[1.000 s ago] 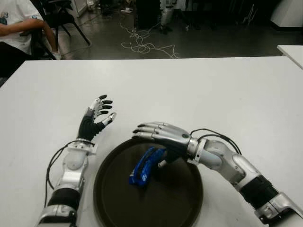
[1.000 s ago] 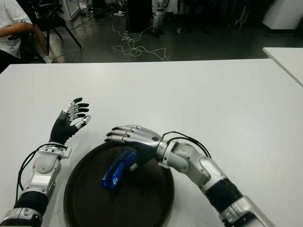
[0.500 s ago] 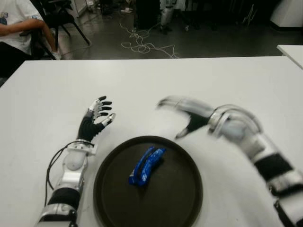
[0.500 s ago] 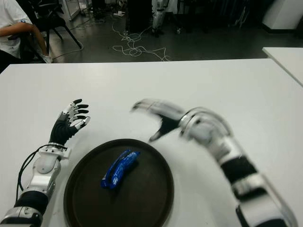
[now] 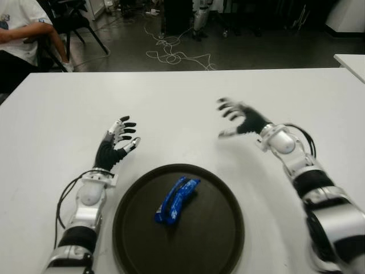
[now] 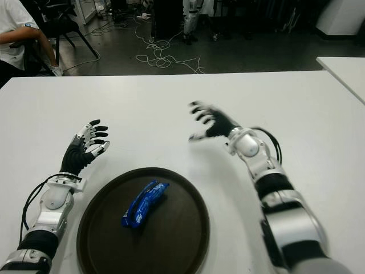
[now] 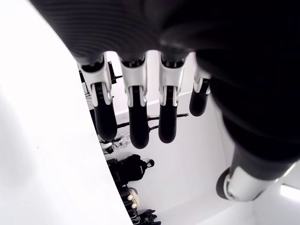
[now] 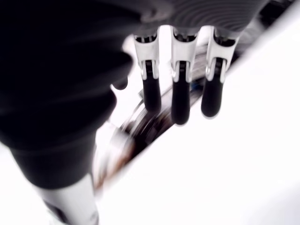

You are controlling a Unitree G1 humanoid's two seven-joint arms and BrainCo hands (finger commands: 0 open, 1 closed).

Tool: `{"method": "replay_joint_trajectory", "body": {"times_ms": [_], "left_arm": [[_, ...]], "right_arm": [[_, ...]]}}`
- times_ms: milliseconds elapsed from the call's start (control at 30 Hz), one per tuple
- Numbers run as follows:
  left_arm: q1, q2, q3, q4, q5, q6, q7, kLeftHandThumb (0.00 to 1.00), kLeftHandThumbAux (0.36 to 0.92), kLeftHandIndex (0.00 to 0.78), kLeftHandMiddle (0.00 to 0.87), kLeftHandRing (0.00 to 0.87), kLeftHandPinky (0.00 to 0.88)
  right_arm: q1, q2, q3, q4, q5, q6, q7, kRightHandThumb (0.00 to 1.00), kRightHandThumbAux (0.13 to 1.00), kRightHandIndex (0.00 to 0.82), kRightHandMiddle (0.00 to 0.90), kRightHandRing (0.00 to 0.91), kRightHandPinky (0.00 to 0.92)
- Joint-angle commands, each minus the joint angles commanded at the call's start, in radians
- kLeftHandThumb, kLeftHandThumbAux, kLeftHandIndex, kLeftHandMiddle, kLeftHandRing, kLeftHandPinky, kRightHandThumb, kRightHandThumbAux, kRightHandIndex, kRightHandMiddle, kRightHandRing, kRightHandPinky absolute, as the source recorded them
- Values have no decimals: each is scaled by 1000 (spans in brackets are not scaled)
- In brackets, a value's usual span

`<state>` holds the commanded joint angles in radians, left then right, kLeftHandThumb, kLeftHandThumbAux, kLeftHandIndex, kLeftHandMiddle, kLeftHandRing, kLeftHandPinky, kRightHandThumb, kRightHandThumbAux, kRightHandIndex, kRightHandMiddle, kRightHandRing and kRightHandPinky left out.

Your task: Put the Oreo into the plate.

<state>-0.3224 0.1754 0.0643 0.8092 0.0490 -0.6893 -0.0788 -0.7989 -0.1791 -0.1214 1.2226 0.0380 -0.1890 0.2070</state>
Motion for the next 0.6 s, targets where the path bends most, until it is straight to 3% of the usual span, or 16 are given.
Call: {"method": "replay_joint_trajectory", "body": {"times_ms": [167, 367, 600], "left_arm": [[3, 0, -4, 3, 10, -14, 3, 80, 690, 159, 247, 264, 290], [2, 1, -5, 12, 10, -25, 0, 109, 681, 164, 241, 260, 288], [3, 3, -5, 20, 16, -27, 6, 125, 669, 162, 243, 258, 286]], "right_arm": [[-21, 20, -50, 26, 36, 53, -83, 0, 878, 194, 330, 385, 445], [-26, 48, -40, 14, 8, 34, -162, 0, 907, 226, 346, 395, 441], [-21, 57, -29, 12, -9, 14, -188, 5, 907, 241, 365, 413, 455]]}}
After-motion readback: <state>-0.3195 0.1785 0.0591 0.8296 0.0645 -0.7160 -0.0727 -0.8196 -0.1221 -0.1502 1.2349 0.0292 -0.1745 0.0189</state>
